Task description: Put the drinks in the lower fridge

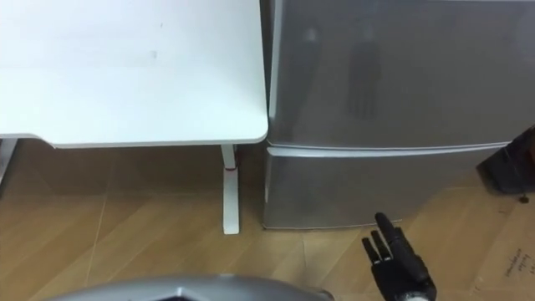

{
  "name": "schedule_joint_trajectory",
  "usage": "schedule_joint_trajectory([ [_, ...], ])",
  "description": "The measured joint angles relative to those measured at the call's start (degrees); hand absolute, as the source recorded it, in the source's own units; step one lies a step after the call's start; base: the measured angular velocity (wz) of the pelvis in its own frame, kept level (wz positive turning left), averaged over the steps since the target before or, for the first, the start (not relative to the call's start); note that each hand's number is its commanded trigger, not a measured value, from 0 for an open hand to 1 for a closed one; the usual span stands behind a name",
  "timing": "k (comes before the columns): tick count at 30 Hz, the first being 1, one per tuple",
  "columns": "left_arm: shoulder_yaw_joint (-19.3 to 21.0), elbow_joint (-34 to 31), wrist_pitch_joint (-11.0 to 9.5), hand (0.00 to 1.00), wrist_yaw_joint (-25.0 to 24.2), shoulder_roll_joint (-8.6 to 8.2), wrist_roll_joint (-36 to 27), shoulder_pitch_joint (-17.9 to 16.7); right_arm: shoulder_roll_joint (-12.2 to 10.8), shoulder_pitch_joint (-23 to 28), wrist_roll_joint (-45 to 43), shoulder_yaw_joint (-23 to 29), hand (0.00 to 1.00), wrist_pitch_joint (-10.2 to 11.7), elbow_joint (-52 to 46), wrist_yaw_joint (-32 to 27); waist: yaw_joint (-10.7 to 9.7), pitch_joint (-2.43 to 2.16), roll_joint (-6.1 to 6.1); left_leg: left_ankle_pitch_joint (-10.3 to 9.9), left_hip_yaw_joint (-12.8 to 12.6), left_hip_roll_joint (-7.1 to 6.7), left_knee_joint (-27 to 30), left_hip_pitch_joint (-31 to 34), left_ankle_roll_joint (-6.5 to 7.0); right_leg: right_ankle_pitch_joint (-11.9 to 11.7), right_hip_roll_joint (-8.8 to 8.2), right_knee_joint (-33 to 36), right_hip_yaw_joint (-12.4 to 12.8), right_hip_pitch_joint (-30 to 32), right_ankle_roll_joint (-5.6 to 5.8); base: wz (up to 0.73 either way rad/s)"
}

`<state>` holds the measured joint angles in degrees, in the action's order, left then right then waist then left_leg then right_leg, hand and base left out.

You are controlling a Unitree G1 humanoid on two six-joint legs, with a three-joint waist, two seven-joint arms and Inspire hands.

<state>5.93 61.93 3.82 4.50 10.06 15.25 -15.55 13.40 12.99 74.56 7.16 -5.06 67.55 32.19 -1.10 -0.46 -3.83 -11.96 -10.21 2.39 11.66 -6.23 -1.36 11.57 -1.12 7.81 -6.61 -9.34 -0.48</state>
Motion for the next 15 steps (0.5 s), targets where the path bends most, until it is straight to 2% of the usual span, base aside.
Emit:
schedule_joint_trajectory([
  [6, 0.3, 0.1, 0.0, 0.00, 0.0, 0.01, 0.0, -0.2, -0.2, -0.7, -4.3, -1.4, 0.00, -0.8, 1.6, -0.9, 0.0, 0.06, -0.50, 0.0, -0.2, -0.06, 0.0, -0.4, 0.00, 0.0, -0.03, -0.2, 0.1, -0.4, 0.00, 0.00],
  [11, 0.6, 0.1, 0.0, 0.00, 0.0, -0.02, 0.1, 0.1, -1.9, -1.7, -8.8, -1.6, 0.00, -1.0, 5.3, -2.7, 0.3, 0.10, -0.76, 0.0, -0.2, -0.06, -0.1, -0.2, 0.00, 0.1, -0.03, -0.2, 0.1, -0.3, 0.03, 0.00],
  [15, 0.9, 0.0, 0.0, 0.00, 0.0, -0.04, 0.3, 0.1, -2.3, -1.8, -13.9, -1.6, 0.00, -1.2, 6.9, -3.6, 0.3, 0.09, -0.74, 0.0, 0.1, -0.06, -0.2, 0.2, 0.00, 0.1, 0.00, -0.1, 0.1, 0.1, 0.03, 0.01],
])
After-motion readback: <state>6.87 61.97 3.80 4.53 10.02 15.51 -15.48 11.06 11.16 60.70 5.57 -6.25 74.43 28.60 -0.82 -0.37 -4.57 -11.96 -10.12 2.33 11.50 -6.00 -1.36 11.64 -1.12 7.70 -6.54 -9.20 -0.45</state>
